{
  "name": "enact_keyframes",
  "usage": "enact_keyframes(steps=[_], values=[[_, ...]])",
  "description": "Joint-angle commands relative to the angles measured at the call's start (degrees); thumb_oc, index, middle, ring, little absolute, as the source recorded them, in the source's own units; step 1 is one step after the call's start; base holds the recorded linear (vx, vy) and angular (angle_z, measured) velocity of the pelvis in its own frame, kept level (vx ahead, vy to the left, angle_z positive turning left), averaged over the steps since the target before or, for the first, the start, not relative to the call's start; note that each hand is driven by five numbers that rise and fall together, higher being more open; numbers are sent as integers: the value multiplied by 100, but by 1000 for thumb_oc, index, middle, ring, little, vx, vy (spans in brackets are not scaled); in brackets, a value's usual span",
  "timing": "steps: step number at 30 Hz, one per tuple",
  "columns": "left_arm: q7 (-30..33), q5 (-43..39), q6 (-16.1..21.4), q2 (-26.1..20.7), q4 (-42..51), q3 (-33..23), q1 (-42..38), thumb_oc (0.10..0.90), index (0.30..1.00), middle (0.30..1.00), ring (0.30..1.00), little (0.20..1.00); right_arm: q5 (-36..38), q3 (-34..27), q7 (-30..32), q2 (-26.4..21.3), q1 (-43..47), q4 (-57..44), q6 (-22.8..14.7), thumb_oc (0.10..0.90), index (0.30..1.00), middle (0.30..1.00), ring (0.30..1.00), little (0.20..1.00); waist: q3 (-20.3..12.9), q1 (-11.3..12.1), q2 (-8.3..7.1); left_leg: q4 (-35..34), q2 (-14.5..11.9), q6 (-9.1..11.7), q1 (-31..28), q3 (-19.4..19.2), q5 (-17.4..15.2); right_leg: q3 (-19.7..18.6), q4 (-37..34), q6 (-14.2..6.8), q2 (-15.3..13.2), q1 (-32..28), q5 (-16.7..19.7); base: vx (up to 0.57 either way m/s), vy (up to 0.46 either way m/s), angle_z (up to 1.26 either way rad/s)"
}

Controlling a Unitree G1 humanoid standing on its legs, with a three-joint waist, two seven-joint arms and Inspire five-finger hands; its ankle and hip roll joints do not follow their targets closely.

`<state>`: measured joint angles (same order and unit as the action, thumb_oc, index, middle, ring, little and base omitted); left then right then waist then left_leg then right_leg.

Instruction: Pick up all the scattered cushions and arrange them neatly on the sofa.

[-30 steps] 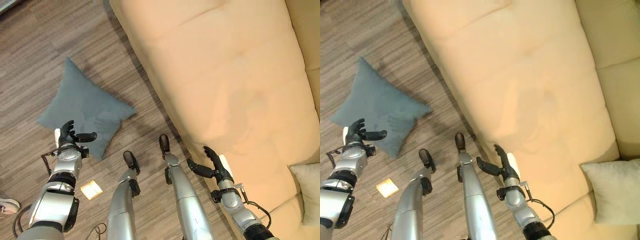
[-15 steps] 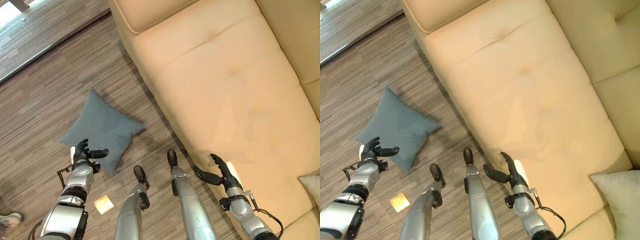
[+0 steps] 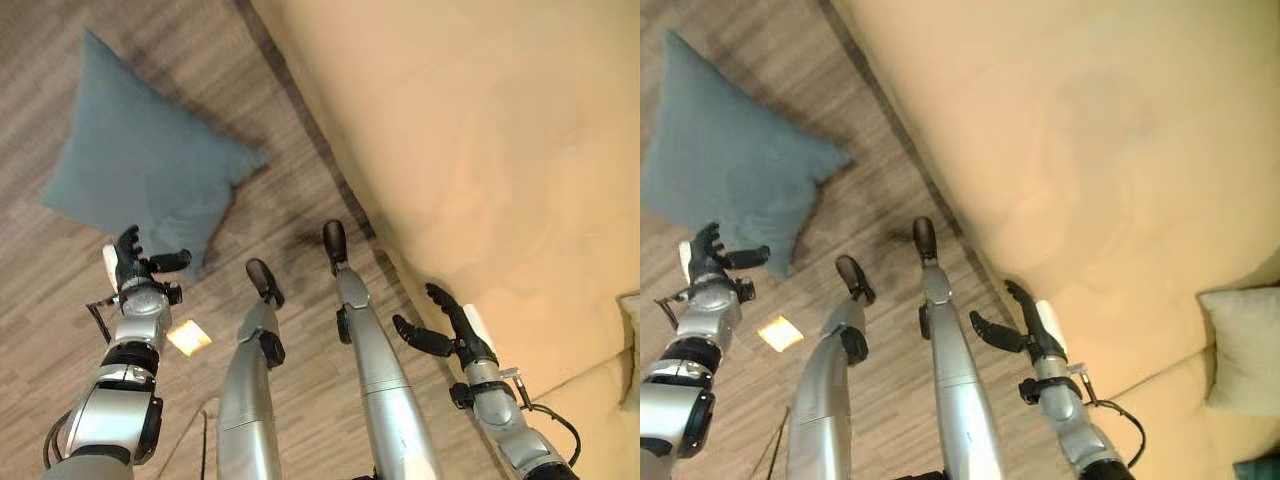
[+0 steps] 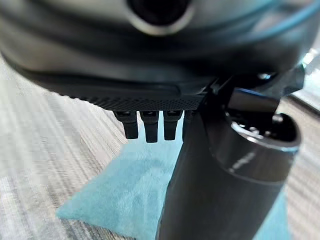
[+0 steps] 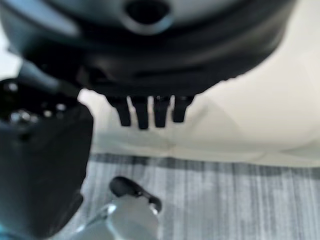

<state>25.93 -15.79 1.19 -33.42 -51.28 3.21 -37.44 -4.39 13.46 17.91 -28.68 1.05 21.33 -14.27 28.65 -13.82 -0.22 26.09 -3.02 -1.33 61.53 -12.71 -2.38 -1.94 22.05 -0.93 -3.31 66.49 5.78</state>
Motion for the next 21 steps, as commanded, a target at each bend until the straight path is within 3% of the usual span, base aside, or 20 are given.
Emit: enact_keyframes(steps=[1, 4, 6, 7, 8, 12, 13, 14, 15, 16, 18, 19, 21], values=[[1176, 963, -89, -1132, 1029, -537, 458, 800, 900, 900, 900, 900, 214, -251, 326, 23, -608, -116, 1, 800, 900, 900, 900, 900, -271, -34, -6, 857, -24, 96, 945, 505, -630, 84, 1222, -298, -368, 486, -1208, 92, -5, 9], [1779, 1490, -324, -1816, 1435, -1258, 839, 800, 900, 900, 900, 900, 408, -287, 380, 202, -591, 134, -96, 800, 900, 900, 900, 900, -268, 21, -33, 1518, 11, 53, 1533, 475, -877, -11, 1993, -191, -350, 1097, -1511, 127, -32, 10], [2241, 1865, -479, -2409, 1372, -1369, 526, 800, 900, 900, 900, 900, 641, -279, 411, 255, -486, 269, -222, 800, 900, 900, 900, 900, -307, -15, -59, 1776, 24, 22, 1856, 495, -964, -24, 2246, -162, -336, 1405, -1602, 132, -43, 4], [2705, 2054, -632, -2970, 999, -1310, 191, 800, 900, 900, 900, 900, 826, -263, 468, 219, -420, 349, -404, 800, 900, 900, 900, 900, -340, -65, -48, 2044, 22, 10, 2073, 508, -1028, -53, 2474, -151, -347, 1601, -1638, 131, -25, 1], [2863, 2072, -678, -3239, 724, -1195, 7, 800, 900, 900, 900, 900, 930, -262, 465, 204, -392, 333, -499, 800, 900, 900, 900, 900, -352, -87, -49, 2133, 9, -2, 2191, 525, -1069, -67, 2562, -154, -325, 1714, -1655, 95, -15, -2], [2820, 2036, -859, -3612, -89, -520, -514, 800, 900, 900, 900, 900, 1133, -280, 458, 4, -352, 104, -714, 800, 900, 900, 900, 900, -382, -120, -63, 2568, -52, -32, 2569, 528, -1168, -87, 2928, -120, -303, 2050, -1750, 70, -23, -7], [2549, 2237, -732, -3521, -444, -380, -363, 800, 900, 900, 900, 900, 1100, -314, 406, 8, -490, -149, -814, 800, 900, 900, 900, 900, -351, -117, -107, 2659, -56, -52, 2646, 542, -1208, -63, 3006, -100, -315, 2136, -1808, 80, -55, -7], [2747, 1770, -492, -3366, -1057, -602, 24, 800, 900, 900, 900, 900, 1301, -367, 292, 76, -713, -254, -925, 800, 900, 900, 900, 900, -382, -58, -111, 2820, -78, -64, 2776, 577, -1265, -43, 3166, -63, -316, 2244, -1878, 74, -92, -9], [2530, 1278, -95, -2228, -1555, -1122, 1369, 800, 900, 900, 900, 900, 1409, -396, 462, 201, -824, -260, -1078, 800, 900, 900, 900, 900, -238, 52, -193, 3006, -96, -92, 2839, 598, -1330, -43, 3334, -15, -309, 2318, -1937, 62, -73, -19], [2410, 835, 97, -1599, -1659, -1392, 2013, 800, 900, 900, 900, 900, 1440, -398, 527, 168, -895, -350, -1117, 800, 900, 900, 900, 900, -162, 53, -229, 3079, -112, -105, 2842, 624, -1385, -46, 3429, 27, -302, 2331, -1999, 46, -77, -21], [2277, 293, 467, -127, -1601, -1384, 2899, 800, 900, 900, 900, 900, 1547, -492, 590, 109, -1177, -767, -1253, 800, 900, 900, 900, 900, -4, 77, -338, 3252, -104, -139, 2843, 652, -1460, -39, 3584, 101, -310, 2343, -2098, 29, -66, -10], [2181, -48, 619, 396, -1466, -1252, 3105, 800, 900, 900, 900, 900, 1558, -489, 592, 42, -1367, -897, -1310, 800, 900, 900, 900, 900, 59, 98, -364, 3297, -96, -142, 2843, 681, -1494, -44, 3651, 126, -320, 2339, -2155, 17, -57, -2], [2102, -208, 702, 674, -1337, -1103, 3292, 800, 900, 900, 900, 900, 1610, -491, 593, 3, -1530, -942, -1319, 800, 900, 900, 900, 900, 105, 121, -367, 3353, -75, -149, 2843, 725, -1522, -43, 3732, 149, -321, 2332, -2195, 19, -47, 11]])
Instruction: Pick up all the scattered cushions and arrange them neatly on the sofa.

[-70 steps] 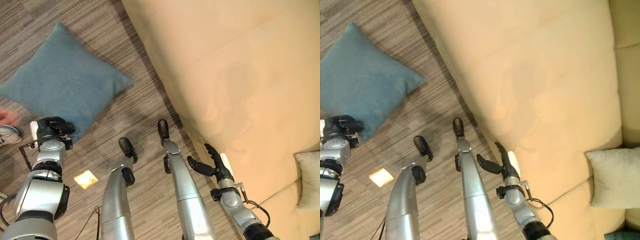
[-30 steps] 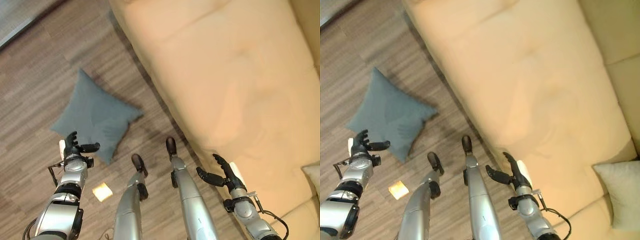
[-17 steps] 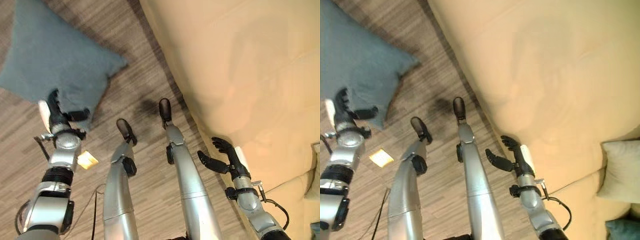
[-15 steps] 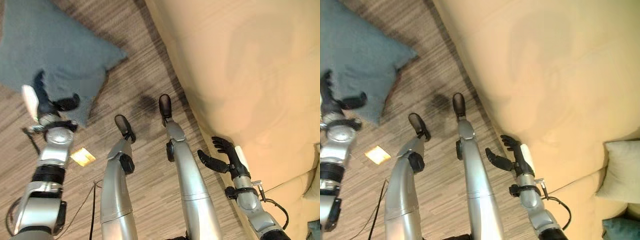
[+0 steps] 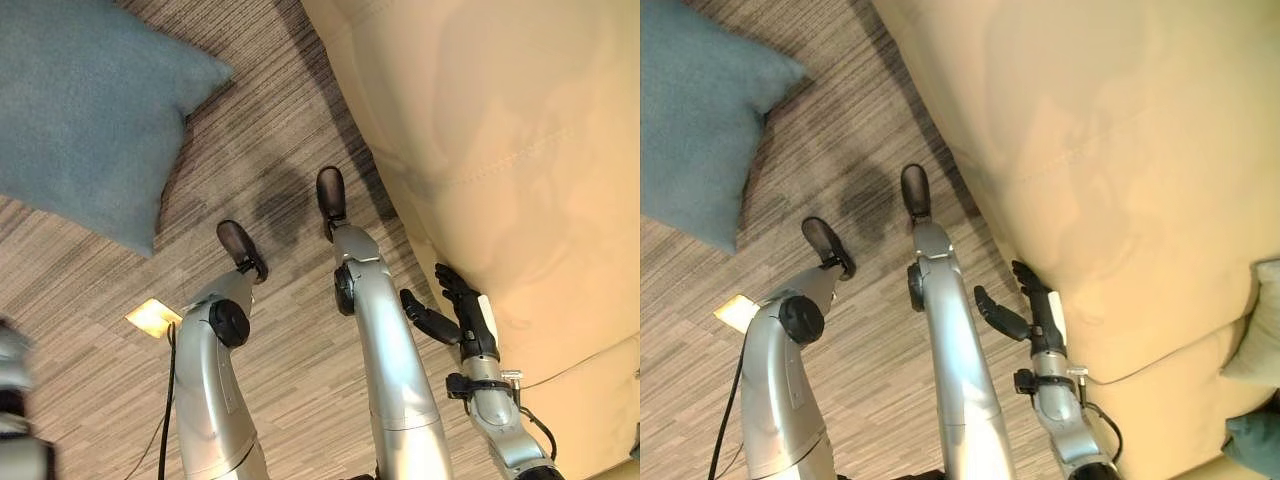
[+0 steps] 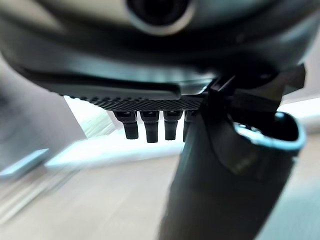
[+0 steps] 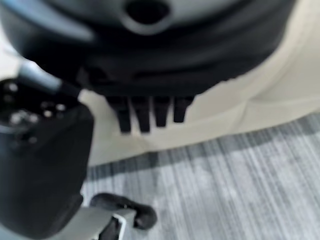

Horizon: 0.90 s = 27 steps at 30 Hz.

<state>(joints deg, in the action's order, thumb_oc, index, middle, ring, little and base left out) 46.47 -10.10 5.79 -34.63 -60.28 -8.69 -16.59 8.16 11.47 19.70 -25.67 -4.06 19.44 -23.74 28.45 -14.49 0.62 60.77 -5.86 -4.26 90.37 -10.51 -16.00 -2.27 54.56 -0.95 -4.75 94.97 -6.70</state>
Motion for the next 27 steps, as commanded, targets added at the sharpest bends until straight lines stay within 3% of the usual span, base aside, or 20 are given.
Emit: enact_keyframes(steps=[1, 2, 5, 12, 16, 17, 20, 21, 23, 24, 25, 27], values=[[-81, -842, 345, 1109, -384, 242, 1503, 800, 900, 900, 900, 900, 301, -257, 454, -288, -1130, -741, -416, 800, 900, 900, 900, 900, 128, 219, -474, -122, 220, 127, -42, 495, -188, -24, 489, 174, -187, -505, -961, 29, -59, 22], [-154, -974, 409, 1378, -224, 419, 1673, 800, 900, 900, 900, 900, 261, -226, 520, -298, -1196, -706, -438, 800, 900, 900, 900, 900, 128, 238, -470, -107, 208, 121, -42, 495, -198, -22, 514, 190, -203, -504, -1000, 36, -43, 17], [-83, -1118, 579, 1609, 114, 674, 2066, 800, 900, 900, 900, 900, 270, -223, 604, -279, -1411, -737, -511, 800, 900, 900, 900, 900, 132, 303, -481, -139, 244, 115, -42, 511, -202, -30, 519, 219, -228, -503, -1037, 27, -34, 23], [623, -816, 789, 1211, 972, 425, 2283, 800, 900, 900, 900, 900, 720, -364, 570, -99, -1517, -611, -607, 800, 900, 900, 900, 900, 134, 443, -452, -176, 221, 149, -42, 495, -171, -48, 515, 200, -244, -503, -976, 7, -28, 0], [519, -901, 953, 1150, 1100, 242, 2109, 800, 900, 900, 900, 900, 921, -457, 495, -25, -1403, -548, -592, 800, 900, 900, 900, 900, 126, 484, -383, -209, 210, 185, -42, 444, -108, 18, 508, 177, -220, -505, -869, -18, 26, -4], [139, -1217, 1167, 1195, 1331, 308, 1891, 800, 900, 900, 900, 900, 919, -433, 432, -21, -1359, -585, -515, 800, 900, 900, 900, 900, -22, 492, -293, -280, 194, 223, -42, 437, -32, 117, 400, 132, -202, -556, -790, -28, 72, -10], [-261, -1473, 1345, 1254, 1601, 497, 1743, 800, 900, 900, 900, 900, 786, -369, 439, -55, -1393, -595, -459, 800, 900, 900, 900, 900, -265, 490, -170, -395, 193, 257, -48, 437, 73, 219, 209, 77, -201, -631, -676, -29, 108, -9], [-744, -1806, 1556, 1355, 1969, 747, 1566, 800, 900, 900, 900, 900, 595, -280, 458, -91, -1447, -506, -348, 800, 900, 900, 900, 900, -394, 458, -119, -759, 208, 282, -435, 408, 186, 286, -93, -9, -232, -990, -543, -54, 68, -6], [-1003, -1997, 1650, 1444, 2226, 929, 1502, 800, 900, 900, 900, 900, 561, -258, 438, -108, -1457, -441, -287, 800, 900, 900, 900, 900, -384, 446, -124, -1034, 205, 296, -793, 383, 245, 315, -297, -50, -259, -1313, -476, -96, 70, -1], [-1663, -2515, 1798, 1521, 2810, 1279, 1439, 800, 900, 900, 900, 900, 663, -240, 249, -140, -1495, -361, -97, 800, 900, 900, 900, 900, -344, 429, -141, -1587, 258, 322, -1539, 359, 359, 339, -747, -112, -281, -2018, -335, -118, 53, 3], [-1673, -2525, 1801, 1519, 2806, 1282, 1436, 800, 900, 900, 900, 900, 671, -247, 242, -141, -1493, -359, -96, 800, 900, 900, 900, 900, -290, 432, -149, -1631, 263, 323, -1621, 356, 374, 342, -785, -114, -283, -2097, -321, -113, 44, 5], [-2291, -3323, 1904, 1635, 3376, 1484, 1598, 800, 900, 900, 900, 900, 660, -331, 73, -178, -1498, -271, 50, 800, 900, 900, 900, 900, -232, 434, -200, -2223, 305, 363, -2386, 363, 523, 381, -1317, -208, -321, -2827, -115, -62, 38, 11]])
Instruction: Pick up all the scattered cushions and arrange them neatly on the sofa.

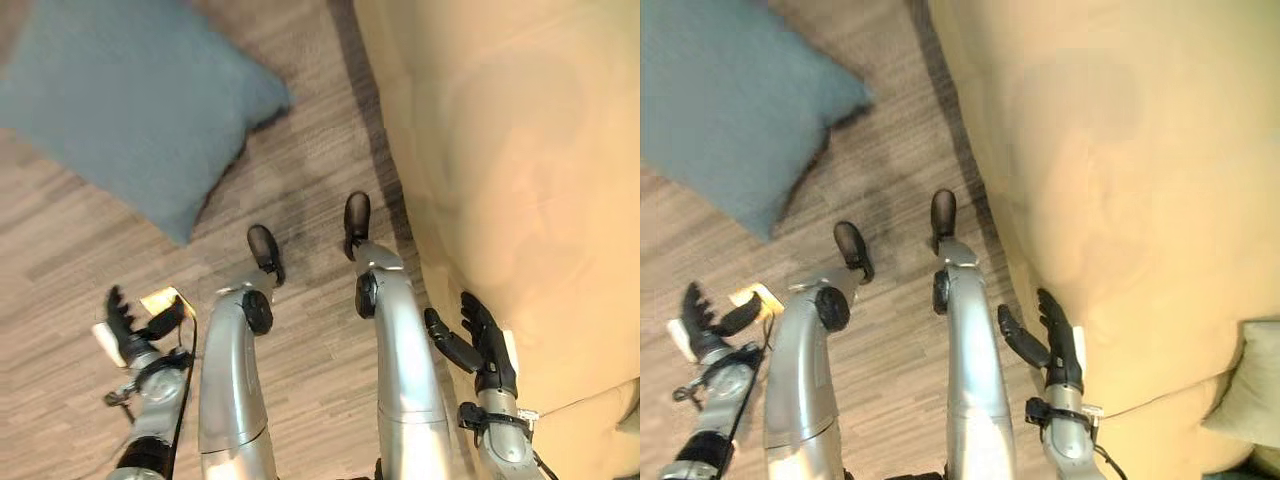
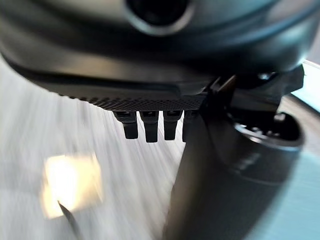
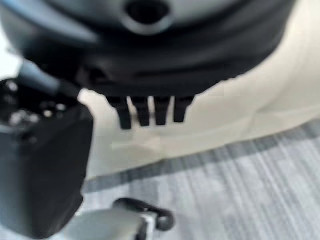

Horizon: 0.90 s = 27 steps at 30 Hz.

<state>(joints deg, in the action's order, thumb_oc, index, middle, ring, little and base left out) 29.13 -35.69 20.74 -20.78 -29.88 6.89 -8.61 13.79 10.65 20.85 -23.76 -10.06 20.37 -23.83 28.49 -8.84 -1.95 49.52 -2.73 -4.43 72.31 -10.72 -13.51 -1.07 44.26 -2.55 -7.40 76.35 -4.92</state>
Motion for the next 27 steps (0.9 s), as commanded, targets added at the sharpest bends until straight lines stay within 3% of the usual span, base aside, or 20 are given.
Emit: enact_keyframes(steps=[1, 2, 3, 5, 9, 11, 12, 13, 14, 15, 16, 17, 18, 19, 20, 22, 23, 24, 26, 27], values=[[-945, -972, 407, 270, 582, 57, 997, 800, 900, 900, 900, 900, 160, -313, -150, -373, -852, -272, 174, 800, 900, 900, 900, 900, -294, -117, 39, -1408, 18, 391, -948, 402, 334, 306, -640, -92, -55, -1335, -192, -26, 71, 7], [-1319, -1088, 302, 327, 609, 223, 1054, 800, 900, 900, 900, 900, 141, -311, -296, -325, -808, -135, 242, 800, 900, 900, 900, 900, -344, -119, 7, -1817, 81, 399, -1425, 423, 398, 354, -1032, -167, -32, -1753, -44, 41, 91, 1], [-1673, -1472, 210, 295, 602, 112, 1294, 800, 900, 900, 900, 900, -57, -432, -312, -305, -844, 113, 288, 800, 900, 900, 900, 900, -411, -116, -58, -2276, 178, 373, -2172, 444, 462, 461, -1640, -279, -67, -2536, 218, 42, 74, -6], [-1864, -1658, 183, 309, 528, 65, 1389, 800, 900, 900, 900, 900, -24, -475, -381, -225, -869, 221, 295, 800, 900, 900, 900, 900, -431, -125, -94, -2555, 229, 346, -2609, 427, 482, 475, -1881, -361, -77, -2912, 416, 49, 95, -6], [-2304, -1985, -49, 384, 157, 21, 1681, 800, 900, 900, 900, 900, -174, -440, -609, -82, -1024, 496, 376, 800, 900, 900, 900, 900, -349, -124, -138, -3318, 359, 160, -4174, 270, 498, 430, -1270, -714, -201, -3463, 1350, 73, 246, -11], [-2406, -2140, -163, 378, 0, -59, 1828, 800, 900, 900, 900, 900, -363, -425, -617, -85, -1193, 463, 313, 800, 900, 900, 900, 900, -281, -80, -78, -3618, 273, 134, -4729, 202, 514, 578, -617, -757, -222, -3457, 1274, 73, 188, -39], [-2408, -2142, -163, 377, 0, -58, 1831, 800, 900, 900, 900, 900, -364, -425, -616, -85, -1197, 460, 313, 800, 900, 900, 900, 900, -273, -79, -82, -3629, 275, 134, -4748, 201, 517, 577, -615, -757, -224, -3469, 1270, 151, 120, -41], [-2504, -2075, -198, 497, -302, 15, 1763, 800, 900, 900, 900, 900, -306, -294, -818, -12, -1206, 728, 358, 800, 900, 900, 900, 900, -414, -108, -72, -3961, 280, 180, -5233, 212, 540, 724, -732, -736, -143, -3695, 1152, 189, 92, -28], [-2448, -2117, -245, 643, -611, 141, 1672, 800, 900, 900, 900, 900, -620, 96, -288, 166, -476, 1632, 460, 800, 900, 900, 900, 900, -469, -54, 41, -4048, 363, 181, -5390, 230, 534, 831, -1011, -665, -48, -3754, 1000, 304, 91, -17], [-2421, -2035, -300, 842, -958, 211, 1471, 800, 900, 900, 900, 900, -737, 167, -341, 374, 2, 1880, 631, 800, 900, 900, 900, 900, -533, -141, 70, -4139, 443, 198, -5559, 259, 502, 837, -1499, -620, 144, -3923, 883, 185, 25, -11], [-2421, -2035, -300, 842, -959, 210, 1469, 800, 900, 900, 900, 900, -737, 167, -341, 374, 4, 1880, 630, 800, 900, 900, 900, 900, -528, -141, 70, -4139, 442, 198, -5563, 260, 503, 838, -1501, -620, 144, -3927, 883, 295, -54, 3], [-2344, -2012, -400, 989, -1122, 246, 1265, 800, 900, 900, 900, 900, -850, 148, -393, 468, 139, 1839, 802, 800, 900, 900, 900, 900, -686, -252, 99, -4234, 487, 193, -5784, 354, 425, 766, -1972, -681, 402, -3929, 837, 180, -87, 22], [-2305, -1998, -394, 1007, -1055, 235, 1285, 800, 900, 900, 900, 900, -867, 82, -275, 423, 126, 1697, 786, 800, 900, 900, 900, 900, -757, -269, 103, -4145, 510, 190, -5710, 357, 508, 747, -2103, -618, 364, -3890, 952, 317, -157, 59], [-2309, -1818, -423, 1018, -1107, 312, 1385, 800, 900, 900, 900, 900, -790, 53, -233, 457, 112, 1769, 769, 800, 900, 900, 900, 900, -862, -274, 17, -3958, 608, 251, -5706, 395, 391, 651, -2512, -489, 423, -4321, 812, 206, -134, 67], [-2316, -1807, -457, 1098, -1233, 209, 1461, 800, 900, 900, 900, 900, -806, -16, -226, 446, 42, 1742, 781, 800, 900, 900, 900, 900, -882, -286, -24, -3663, 634, 356, -5629, 412, 307, 614, -2836, -385, 429, -4751, 603, 225, -124, 63], [-2328, -1824, -507, 1190, -1302, 243, 1514, 800, 900, 900, 900, 900, -894, 44, -162, 347, 177, 1751, 783, 800, 900, 900, 900, 900, -799, -201, -109, -2003, 496, 695, -5010, 259, 767, 735, -2889, -41, 495, -5051, 345, 49, -60, 73], [-2328, -1824, -507, 1190, -1302, 243, 1514, 800, 900, 900, 900, 900, -894, 44, -162, 346, 178, 1752, 783, 800, 900, 900, 900, 900, -800, -201, -101, -1983, 488, 697, -4997, 263, 757, 739, -2888, -38, 502, -5047, 344, 73, -73, 87], [-2269, -1833, -558, 1218, -1340, 341, 1506, 800, 900, 900, 900, 900, -860, 138, -58, 306, 263, 1725, 782, 800, 900, 900, 900, 900, -740, -60, -156, -1145, 83, 762, -4502, 154, 646, 754, -2947, 55, 609, -5327, 45, 93, -56, 62], [-2257, -1783, -574, 1193, -1303, 345, 1525, 800, 900, 900, 900, 900, -775, 187, 11, 356, 312, 1728, 787, 800, 900, 900, 900, 900, -823, 18, -278, -1385, -255, 618, -4194, 143, 385, 799, -2935, -19, 528, -5380, -39, 107, -10, 20], [-2257, -1783, -574, 1192, -1303, 345, 1525, 800, 900, 900, 900, 900, -775, 187, 11, 356, 312, 1728, 787, 800, 900, 900, 900, 900, -823, 18, -278, -1385, -255, 618, -4194, 143, 385, 799, -2935, -19, 528, -5380, -40, 168, 121, -12]])
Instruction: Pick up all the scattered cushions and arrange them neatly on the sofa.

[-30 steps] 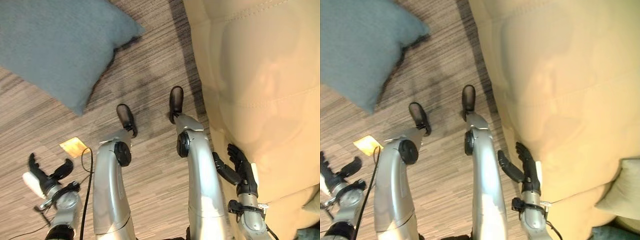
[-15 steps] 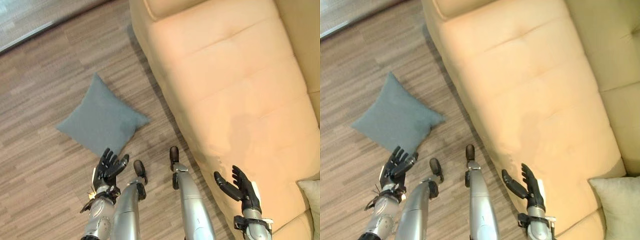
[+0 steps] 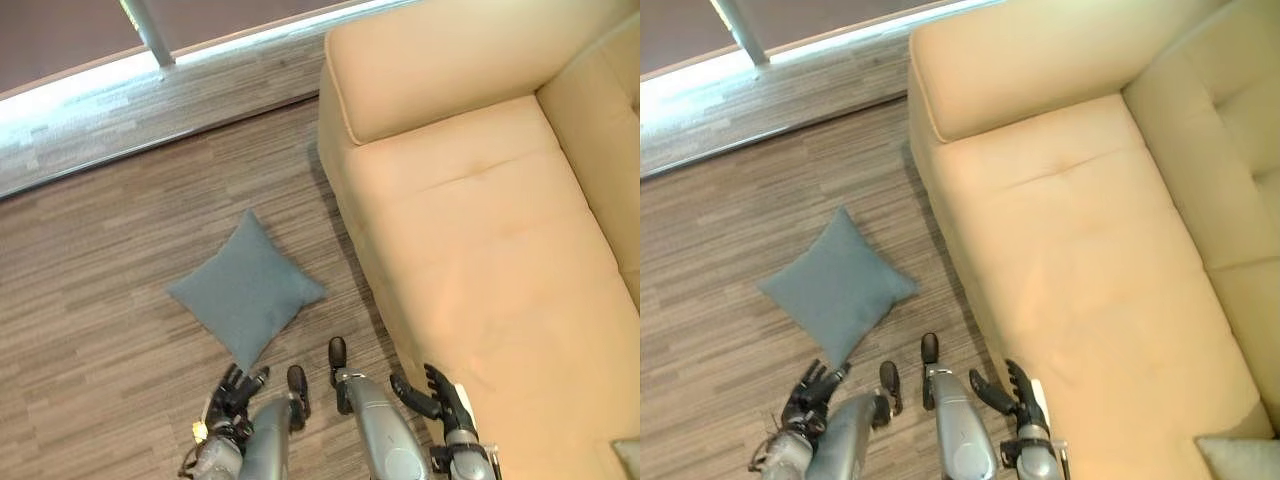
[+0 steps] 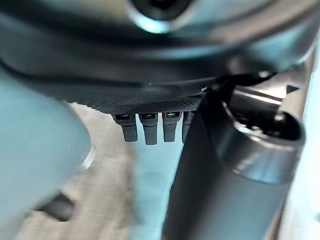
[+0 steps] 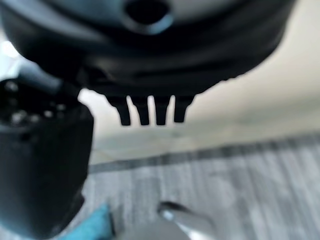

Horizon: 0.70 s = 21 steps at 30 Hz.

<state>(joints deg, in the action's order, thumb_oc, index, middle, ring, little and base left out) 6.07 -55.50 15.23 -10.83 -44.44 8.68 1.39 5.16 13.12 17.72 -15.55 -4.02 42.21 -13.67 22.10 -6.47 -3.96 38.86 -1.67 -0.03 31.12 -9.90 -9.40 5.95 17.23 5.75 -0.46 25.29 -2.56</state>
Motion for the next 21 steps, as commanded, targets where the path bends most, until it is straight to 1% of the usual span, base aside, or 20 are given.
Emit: enact_keyframes(steps=[1, 2, 3, 4, 6, 7, 8, 9, 10, 11, 12, 13, 14, 15, 17, 18, 19, 20, 21], values=[[100, 197, -55, 114, 163, 86, 532, 800, 900, 900, 900, 900, 61, 6, 360, -452, -245, -531, -230, 800, 900, 900, 900, 900, -257, -86, -146, -1157, -622, 180, -71, 257, 153, 104, -130, -920, -226, -291, -325, 164, 150, -6], [135, 223, -40, 52, 192, 43, 500, 800, 900, 900, 900, 900, -14, 63, 386, -454, -232, -587, -243, 800, 900, 900, 900, 900, -269, -23, -173, -1741, -733, 253, -149, 415, 434, 116, -74, -955, -273, -293, -364, 196, 209, 0], [176, 255, -25, -33, 240, 9, 423, 800, 900, 900, 900, 900, -100, 107, 426, -489, -223, -750, -263, 800, 900, 900, 900, 900, -242, 32, -196, -1963, -750, 292, -103, 610, 593, 128, -31, -971, -300, -305, -399, 115, 231, -4], [175, 282, -3, -105, 295, 43, 348, 800, 900, 900, 900, 900, -122, 76, 454, -533, -188, -1007, -279, 800, 900, 900, 900, 900, -198, 55, -177, -1956, -617, 291, -45, 805, 581, 117, 52, -985, -358, -256, -436, 66, 183, -6], [175, 282, -3, -105, 295, 44, 347, 800, 900, 900, 900, 900, -123, 73, 454, -534, -190, -1011, -276, 800, 900, 900, 900, 900, -199, 53, -175, -1951, -616, 290, -41, 809, 578, 119, 56, -986, -359, -254, -439, 5, 189, -9], [235, 442, 140, -333, 631, 179, 12, 800, 900, 900, 900, 900, -262, 31, 555, -709, 91, -1749, -329, 800, 900, 900, 900, 900, -9, 24, -209, -1928, -412, 302, 204, 874, 612, 107, 747, -1104, -533, 291, -390, -42, 356, -12], [256, 454, 203, -360, 697, 147, -97, 800, 900, 900, 900, 900, -265, 75, 566, -709, 281, -2022, -346, 800, 900, 900, 900, 900, 28, 64, -227, -1881, -340, 249, 319, 826, 593, 72, 931, -1121, -613, 519, -386, -41, 357, -6], [256, 454, 203, -360, 696, 146, -100, 800, 900, 900, 900, 900, -265, 75, 566, -709, 282, -2024, -344, 800, 900, 900, 900, 900, 23, 64, -230, -1877, -338, 247, 328, 822, 590, 67, 940, -1122, -616, 532, -390, -11, 263, 10], [273, 494, 305, -387, 853, 169, -163, 800, 900, 900, 900, 900, -435, 137, 692, -736, 752, -2306, -415, 800, 900, 900, 900, 900, 89, 177, -289, -1776, -262, 172, 502, 735, 517, 103, 1060, -1146, -744, 787, -303, 6, 162, 8], [274, 495, 304, -388, 853, 168, -166, 800, 900, 900, 900, 900, -437, 136, 693, -734, 755, -2307, -414, 800, 900, 900, 900, 900, 87, 178, -291, -1773, -262, 171, 508, 732, 515, 100, 1064, -1146, -744, 794, -304, -16, 220, 0], [374, 570, 409, -462, 961, 80, -303, 800, 900, 900, 900, 900, -807, 288, 958, -788, 1422, -2486, -427, 800, 900, 900, 900, 900, 183, 346, -337, -1663, -281, 121, 749, 645, 458, 283, 1111, -1262, -885, 1058, -73, -29, 66, -7], [392, 580, 473, -492, 1110, 42, -225, 800, 900, 900, 900, 900, -978, 298, 1079, -841, 1656, -2602, -412, 800, 900, 900, 900, 900, 213, 422, -316, -1638, -258, 103, 885, 651, 458, 306, 1063, -1307, -911, 1128, 25, -38, 70, -17], [377, 582, 515, -508, 1218, -51, -123, 800, 900, 900, 900, 900, -1350, 359, 1283, -1035, 2123, -2703, -349, 800, 900, 900, 900, 900, 259, 585, -294, -1679, -166, 119, 1022, 628, 455, 378, 708, -1283, -958, 1018, 22, -17, 11, -9], [377, 583, 514, -506, 1218, -56, -127, 800, 900, 900, 900, 900, -1353, 364, 1287, -1033, 2136, -2693, -352, 800, 900, 900, 900, 900, 264, 579, -292, -1678, -167, 120, 1023, 632, 455, 383, 704, -1282, -957, 1014, 23, -21, 16, -3], [445, 597, 670, -598, 1429, -5, -241, 800, 900, 900, 900, 900, -1502, 574, 1447, -1128, 2754, -2623, -259, 800, 900, 900, 900, 900, 379, 743, -266, -1710, -101, 132, 1177, 602, 470, 442, 539, -1237, -977, 1094, 5, -37, 25, 9], [520, 551, 715, -642, 1433, -22, -444, 800, 900, 900, 900, 900, -1444, 708, 1453, -1162, 3152, -2497, -233, 800, 900, 900, 900, 900, 448, 805, -264, -1723, -95, 149, 1279, 601, 493, 456, 526, -1236, -994, 1202, 28, -46, 15, 21], [514, 471, 748, -700, 1453, -43, -472, 800, 900, 900, 900, 900, -1420, 788, 1476, -1226, 3403, -2398, -201, 800, 900, 900, 900, 900, 489, 890, -243, -1755, -77, 156, 1345, 605, 518, 451, 488, -1241, -1011, 1261, 51, -29, 5, 28], [514, 471, 748, -700, 1453, -43, -472, 800, 900, 900, 900, 900, -1420, 788, 1476, -1226, 3403, -2398, -201, 800, 900, 900, 900, 900, 489, 890, -243, -1755, -77, 156, 1345, 605, 518, 451, 488, -1241, -1011, 1261, 51, -29, -21, 25], [486, 291, 764, -723, 1478, -79, -475, 800, 900, 900, 900, 900, -1469, 1041, 1482, -1355, 4050, -2162, -77, 800, 900, 900, 900, 900, 582, 999, -186, -1774, -52, 155, 1549, 627, 538, 421, 457, -1256, -1065, 1429, 87, -33, -8, 14]])
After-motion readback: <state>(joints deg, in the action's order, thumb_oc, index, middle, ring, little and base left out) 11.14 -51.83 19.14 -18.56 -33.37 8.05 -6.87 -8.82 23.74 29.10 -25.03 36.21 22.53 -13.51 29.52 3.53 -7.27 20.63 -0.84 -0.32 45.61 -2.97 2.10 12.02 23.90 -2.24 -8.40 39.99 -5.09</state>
